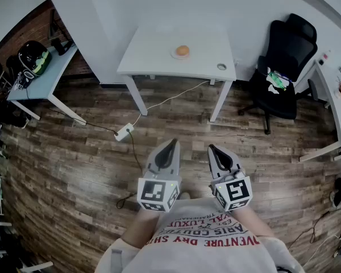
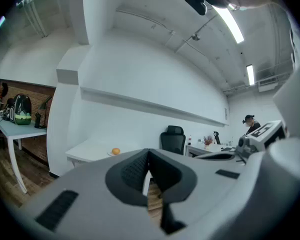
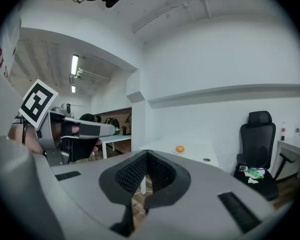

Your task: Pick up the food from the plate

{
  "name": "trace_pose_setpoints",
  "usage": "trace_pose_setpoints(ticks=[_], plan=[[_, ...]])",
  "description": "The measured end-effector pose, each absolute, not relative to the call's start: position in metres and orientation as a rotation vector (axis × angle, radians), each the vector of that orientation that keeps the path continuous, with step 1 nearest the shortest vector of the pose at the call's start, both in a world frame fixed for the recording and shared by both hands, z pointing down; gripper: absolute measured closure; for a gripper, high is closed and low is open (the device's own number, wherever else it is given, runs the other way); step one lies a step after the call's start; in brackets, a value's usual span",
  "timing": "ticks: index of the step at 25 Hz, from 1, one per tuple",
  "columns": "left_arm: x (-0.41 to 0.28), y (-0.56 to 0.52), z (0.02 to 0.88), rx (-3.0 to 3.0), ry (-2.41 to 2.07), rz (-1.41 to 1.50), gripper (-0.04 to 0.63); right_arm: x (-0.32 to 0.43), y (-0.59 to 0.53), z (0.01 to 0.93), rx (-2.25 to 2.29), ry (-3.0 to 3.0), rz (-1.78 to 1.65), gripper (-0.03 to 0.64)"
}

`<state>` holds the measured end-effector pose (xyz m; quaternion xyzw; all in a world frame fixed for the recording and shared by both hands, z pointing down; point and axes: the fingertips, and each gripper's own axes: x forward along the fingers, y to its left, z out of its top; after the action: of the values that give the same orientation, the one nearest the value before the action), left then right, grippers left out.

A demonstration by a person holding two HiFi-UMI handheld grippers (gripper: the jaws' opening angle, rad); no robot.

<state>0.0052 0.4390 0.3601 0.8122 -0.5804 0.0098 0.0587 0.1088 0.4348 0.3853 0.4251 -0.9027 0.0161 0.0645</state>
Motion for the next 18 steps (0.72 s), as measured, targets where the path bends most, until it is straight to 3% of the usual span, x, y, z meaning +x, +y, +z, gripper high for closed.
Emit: trace_pose_setpoints(ticks=[18], plan=[[-0.017, 0.418, 0.371, 2.440, -1.736, 0.019, 0.588, 0.102, 0.413, 0.397, 1.375, -2.678, 0.123, 0.612]])
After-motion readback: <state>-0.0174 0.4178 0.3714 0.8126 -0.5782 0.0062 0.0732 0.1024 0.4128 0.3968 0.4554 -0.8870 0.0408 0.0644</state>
